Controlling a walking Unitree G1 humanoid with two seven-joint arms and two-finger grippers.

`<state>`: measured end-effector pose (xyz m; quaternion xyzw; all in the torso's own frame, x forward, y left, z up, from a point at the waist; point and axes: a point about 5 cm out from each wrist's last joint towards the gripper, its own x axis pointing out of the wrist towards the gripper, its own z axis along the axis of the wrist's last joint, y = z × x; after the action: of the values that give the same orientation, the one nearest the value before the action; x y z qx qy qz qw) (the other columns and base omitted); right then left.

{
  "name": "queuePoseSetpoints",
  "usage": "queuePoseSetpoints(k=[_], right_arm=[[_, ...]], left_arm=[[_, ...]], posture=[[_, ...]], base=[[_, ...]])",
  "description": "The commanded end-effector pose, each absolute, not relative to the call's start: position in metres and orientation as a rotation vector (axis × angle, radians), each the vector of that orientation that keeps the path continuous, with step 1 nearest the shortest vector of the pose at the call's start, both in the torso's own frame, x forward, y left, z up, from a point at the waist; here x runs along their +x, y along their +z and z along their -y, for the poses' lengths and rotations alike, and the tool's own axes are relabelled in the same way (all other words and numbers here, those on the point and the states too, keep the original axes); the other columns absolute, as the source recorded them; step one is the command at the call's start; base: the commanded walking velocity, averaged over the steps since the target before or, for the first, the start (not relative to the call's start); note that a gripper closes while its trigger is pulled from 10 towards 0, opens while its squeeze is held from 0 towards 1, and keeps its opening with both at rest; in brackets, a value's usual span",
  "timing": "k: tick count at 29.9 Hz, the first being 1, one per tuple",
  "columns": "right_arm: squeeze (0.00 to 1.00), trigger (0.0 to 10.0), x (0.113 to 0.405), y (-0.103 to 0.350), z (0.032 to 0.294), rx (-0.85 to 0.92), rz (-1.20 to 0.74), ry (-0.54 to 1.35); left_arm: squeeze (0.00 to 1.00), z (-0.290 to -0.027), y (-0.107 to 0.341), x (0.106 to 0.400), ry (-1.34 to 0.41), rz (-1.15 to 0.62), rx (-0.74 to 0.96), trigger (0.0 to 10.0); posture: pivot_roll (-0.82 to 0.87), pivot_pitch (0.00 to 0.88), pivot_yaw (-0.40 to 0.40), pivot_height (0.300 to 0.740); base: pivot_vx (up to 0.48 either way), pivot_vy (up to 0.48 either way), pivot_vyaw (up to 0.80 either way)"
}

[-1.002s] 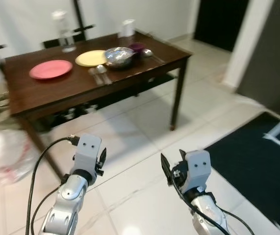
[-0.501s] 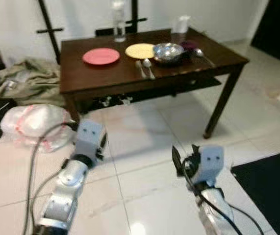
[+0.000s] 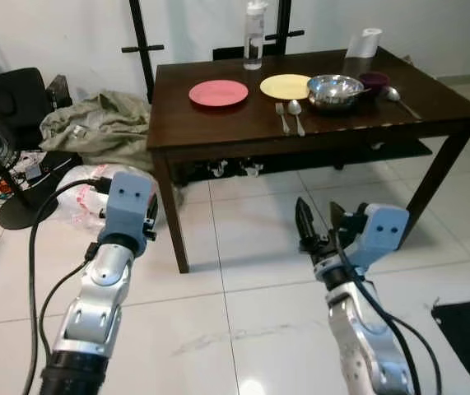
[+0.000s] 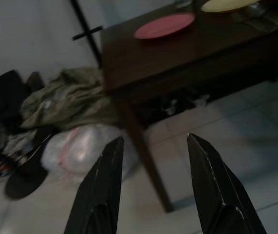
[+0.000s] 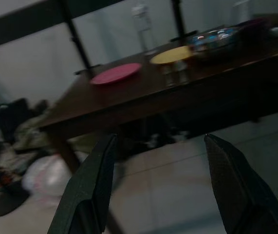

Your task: Setting the table

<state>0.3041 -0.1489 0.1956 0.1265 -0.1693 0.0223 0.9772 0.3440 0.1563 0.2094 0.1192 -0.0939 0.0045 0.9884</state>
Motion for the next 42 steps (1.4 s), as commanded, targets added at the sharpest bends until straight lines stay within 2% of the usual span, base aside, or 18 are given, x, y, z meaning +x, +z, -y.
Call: queuePoseSetpoints(k=[1, 42], right_arm=[[0.0, 10.0, 0.3042, 0.194, 0.1434, 0.281, 0.325, 0.056], [0.0, 10.0, 0.3039, 0.1846, 0.1456, 0.251, 0.284, 0.044]], left_arm=[[0.0, -0.166, 0.2045, 0.3448, 0.039, 0.16, 0.258, 10.0], [0.0, -0.1635, 0.2016, 0.3444, 0.018, 0.158, 0.258, 10.0]], posture=[[0.05, 0.108, 0.116, 0.74], [0.05, 0.098, 0.119, 0.74]], base=[[0.48, 0.0, 0.0], [0.48, 0.0, 0.0]])
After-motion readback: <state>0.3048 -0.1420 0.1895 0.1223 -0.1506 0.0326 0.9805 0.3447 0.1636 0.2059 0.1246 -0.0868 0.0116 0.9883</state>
